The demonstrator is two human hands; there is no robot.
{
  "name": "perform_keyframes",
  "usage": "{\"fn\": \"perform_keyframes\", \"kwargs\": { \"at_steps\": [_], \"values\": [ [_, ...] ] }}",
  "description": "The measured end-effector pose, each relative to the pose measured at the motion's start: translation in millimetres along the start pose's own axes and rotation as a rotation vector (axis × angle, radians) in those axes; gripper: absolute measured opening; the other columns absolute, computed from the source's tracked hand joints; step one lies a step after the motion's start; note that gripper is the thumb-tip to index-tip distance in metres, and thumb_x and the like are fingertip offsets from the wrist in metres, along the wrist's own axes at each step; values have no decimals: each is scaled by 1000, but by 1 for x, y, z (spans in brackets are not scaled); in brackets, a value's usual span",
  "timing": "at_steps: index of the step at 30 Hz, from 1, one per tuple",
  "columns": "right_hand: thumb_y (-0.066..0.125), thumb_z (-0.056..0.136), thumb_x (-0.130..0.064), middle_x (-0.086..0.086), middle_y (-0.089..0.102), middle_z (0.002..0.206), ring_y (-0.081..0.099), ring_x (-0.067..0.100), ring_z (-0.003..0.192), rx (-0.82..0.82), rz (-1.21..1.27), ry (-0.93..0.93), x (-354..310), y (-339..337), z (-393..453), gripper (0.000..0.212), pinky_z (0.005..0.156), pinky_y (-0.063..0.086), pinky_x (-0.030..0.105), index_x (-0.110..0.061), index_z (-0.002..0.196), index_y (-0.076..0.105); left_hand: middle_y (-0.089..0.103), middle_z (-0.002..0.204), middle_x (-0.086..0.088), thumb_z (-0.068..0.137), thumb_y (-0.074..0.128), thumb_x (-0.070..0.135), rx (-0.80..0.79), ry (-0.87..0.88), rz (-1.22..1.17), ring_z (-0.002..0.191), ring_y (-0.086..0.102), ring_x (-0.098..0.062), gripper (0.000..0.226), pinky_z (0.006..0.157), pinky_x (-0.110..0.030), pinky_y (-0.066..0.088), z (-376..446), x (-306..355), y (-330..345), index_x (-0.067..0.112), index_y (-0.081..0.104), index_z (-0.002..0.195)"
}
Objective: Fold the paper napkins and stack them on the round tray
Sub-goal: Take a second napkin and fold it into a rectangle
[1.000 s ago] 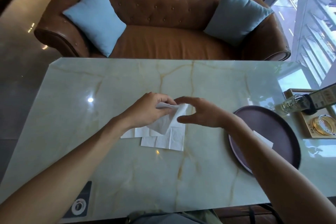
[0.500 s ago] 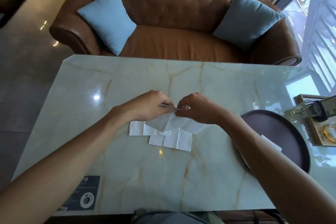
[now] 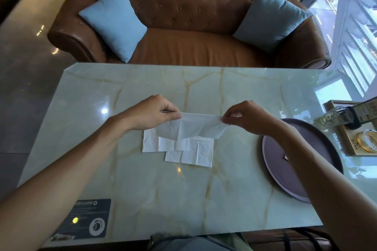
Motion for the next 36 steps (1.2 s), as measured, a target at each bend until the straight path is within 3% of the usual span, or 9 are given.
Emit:
{"fn": "perform_keyframes", "kwargs": {
  "at_steps": [8,12,14,19,22,25,28,31,36],
  "values": [
    [67,94,-28,-10,71,81,67,4,78,9,-26,-120,-24,-9,-5,14,76,49,21,-18,91,77,70,109,14,85,77,47,-118,-65,-158,97,71,-8,50,87,-25,55,13,17,26,35,61,132],
    [63,94,-29,-11,71,82,68,10,84,9,-83,-155,-33,-14,-7,17,80,54,29,-18,90,75,69,83,9,97,65,33,-69,6,-135,66,61,1,17,69,-23,50,32,29,63,19,72,104],
    [63,93,-29,-10,71,84,68,11,85,22,-98,-148,-35,-17,-8,16,82,54,30,-18,90,75,56,63,6,101,58,26,-22,23,-137,53,48,1,28,58,-21,39,37,33,76,8,64,81],
    [68,90,-38,-11,74,83,69,2,81,-23,-72,-134,-34,-20,-22,17,81,55,27,-22,89,75,73,80,-6,102,54,31,20,6,-324,73,69,-21,27,78,-41,57,44,31,92,12,71,92],
    [65,89,-54,-10,76,85,71,6,84,-83,84,-76,-28,-19,-32,31,81,55,29,-25,88,76,77,92,-7,104,50,13,37,27,-456,77,69,-11,24,79,-31,59,43,34,91,13,74,107],
    [67,90,-46,-10,71,116,67,15,106,109,30,-44,-11,-18,-25,29,97,51,40,-28,112,71,77,102,-12,105,48,8,-12,53,-560,83,71,-11,27,77,-24,56,41,39,85,8,71,119],
    [66,92,-41,-4,59,142,56,21,128,47,-174,-23,-6,-5,-14,48,112,38,43,-25,136,57,77,108,-13,106,48,8,-71,84,-585,89,73,-14,27,81,-24,57,41,44,79,7,71,121],
    [64,96,-30,-6,72,109,66,18,105,34,-20,1,-6,-1,-5,21,91,50,32,-21,115,71,77,106,-12,102,51,3,-73,109,-578,92,74,-15,27,84,-28,58,40,44,68,8,72,119],
    [64,96,-27,-15,64,80,60,9,78,58,-6,-7,-8,-3,-1,16,61,39,5,-19,100,77,76,101,-16,93,70,16,-29,99,-523,88,74,-22,25,78,-35,61,39,43,56,15,73,118]
  ]
}}
Point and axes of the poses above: each hand's wrist, its own z-axis towards the middle knuckle, its own y-axis out of the palm, x = y × z, the point moved 1 cm from there along z, towards the middle knuckle
